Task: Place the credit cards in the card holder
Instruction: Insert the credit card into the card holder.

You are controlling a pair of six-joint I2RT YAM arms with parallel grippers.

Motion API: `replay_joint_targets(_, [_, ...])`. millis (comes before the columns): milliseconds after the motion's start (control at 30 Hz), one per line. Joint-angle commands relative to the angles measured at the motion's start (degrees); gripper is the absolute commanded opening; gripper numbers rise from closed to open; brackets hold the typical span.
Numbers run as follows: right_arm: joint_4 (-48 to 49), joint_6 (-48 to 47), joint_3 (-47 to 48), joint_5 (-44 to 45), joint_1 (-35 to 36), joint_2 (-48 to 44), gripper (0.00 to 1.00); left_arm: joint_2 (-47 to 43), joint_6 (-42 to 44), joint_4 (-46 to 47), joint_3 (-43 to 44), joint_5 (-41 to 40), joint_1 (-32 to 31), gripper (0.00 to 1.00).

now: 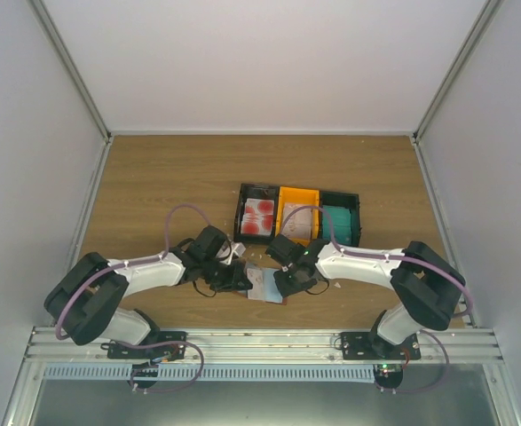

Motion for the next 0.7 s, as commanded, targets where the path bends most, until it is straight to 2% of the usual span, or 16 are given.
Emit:
replay_joint_targets(0, [-1.4, -0.1, -0.6, 1.8, 0.3, 2.5, 0.40, 0.8, -1.4, 2.9, -0.8, 1.2, 0.4, 0.00])
replay_joint_targets(333, [-0.7, -0.1, -0.9, 1.8, 0.3, 3.0, 0.37, 5.3, -1.0, 4.8, 0.0, 1.9, 0.4, 0.00])
replay_joint_targets(667, [0.2, -0.2, -0.9, 1.1, 0.3, 3.5, 0.35, 9.2, 3.0, 4.7, 1.9, 1.3, 0.1, 0.11])
